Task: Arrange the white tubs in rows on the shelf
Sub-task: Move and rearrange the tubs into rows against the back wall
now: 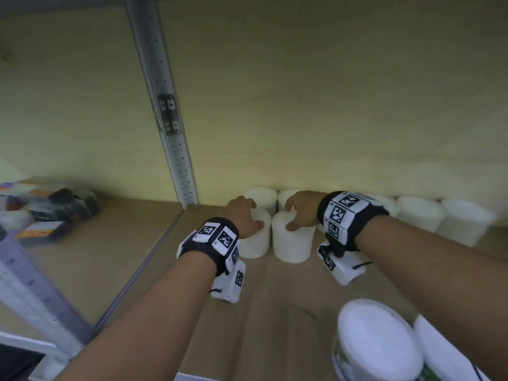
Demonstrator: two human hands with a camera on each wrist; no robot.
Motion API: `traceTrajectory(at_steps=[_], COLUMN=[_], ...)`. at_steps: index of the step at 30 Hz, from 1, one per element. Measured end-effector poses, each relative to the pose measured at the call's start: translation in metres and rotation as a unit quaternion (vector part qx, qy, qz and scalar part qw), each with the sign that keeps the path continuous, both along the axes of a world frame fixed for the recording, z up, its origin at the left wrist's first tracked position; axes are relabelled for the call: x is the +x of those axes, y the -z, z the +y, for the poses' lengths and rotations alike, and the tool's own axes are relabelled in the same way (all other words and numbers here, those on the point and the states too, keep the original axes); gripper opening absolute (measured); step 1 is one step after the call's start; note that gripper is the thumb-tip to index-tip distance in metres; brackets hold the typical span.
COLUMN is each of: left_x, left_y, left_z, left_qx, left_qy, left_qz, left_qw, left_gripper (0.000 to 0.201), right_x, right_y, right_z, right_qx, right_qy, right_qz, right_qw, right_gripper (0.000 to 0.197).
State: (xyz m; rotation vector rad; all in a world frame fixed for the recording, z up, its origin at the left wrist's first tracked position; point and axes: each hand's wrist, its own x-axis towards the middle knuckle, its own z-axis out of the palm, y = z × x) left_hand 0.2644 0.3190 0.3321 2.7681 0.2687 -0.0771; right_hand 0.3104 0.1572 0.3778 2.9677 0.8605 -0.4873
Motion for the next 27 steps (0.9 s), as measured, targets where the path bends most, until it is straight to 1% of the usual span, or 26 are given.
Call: traceTrajectory(at_steps=[4,10,20,27], left_x=[0.004,0.006,0.004,0.007], left_y=[0.009,0.012,0.012,0.012], left_z=[0.005,0.002,0.0,0.0], left_qx=[0.02,0.039,0.051,0.038], left_qy=[0.008,0.009,0.01,-0.006], left_qz=[-0.019,-0.03,-0.024,-0.02], left_qw=[1.0,0.999,0.998,0.999], left_gripper=[0.053,0.052,0.052,0.051], right_x=[0.004,0.004,-0.001,-0.001], right_y=[0.007,0.008,0.013,0.015], right_z=[0.007,0.009,0.006,0.001], right_qx=[-0.033,-0.046,-0.039,-0.03], right_qy=[-0.008,-0.012,-0.024,-0.033], right_qz=[-0.01,-0.026,-0.061,-0.059], right_qw=[0.999,0.999,0.997,0.997], right_gripper=[0.059,0.058,0.058,0.058])
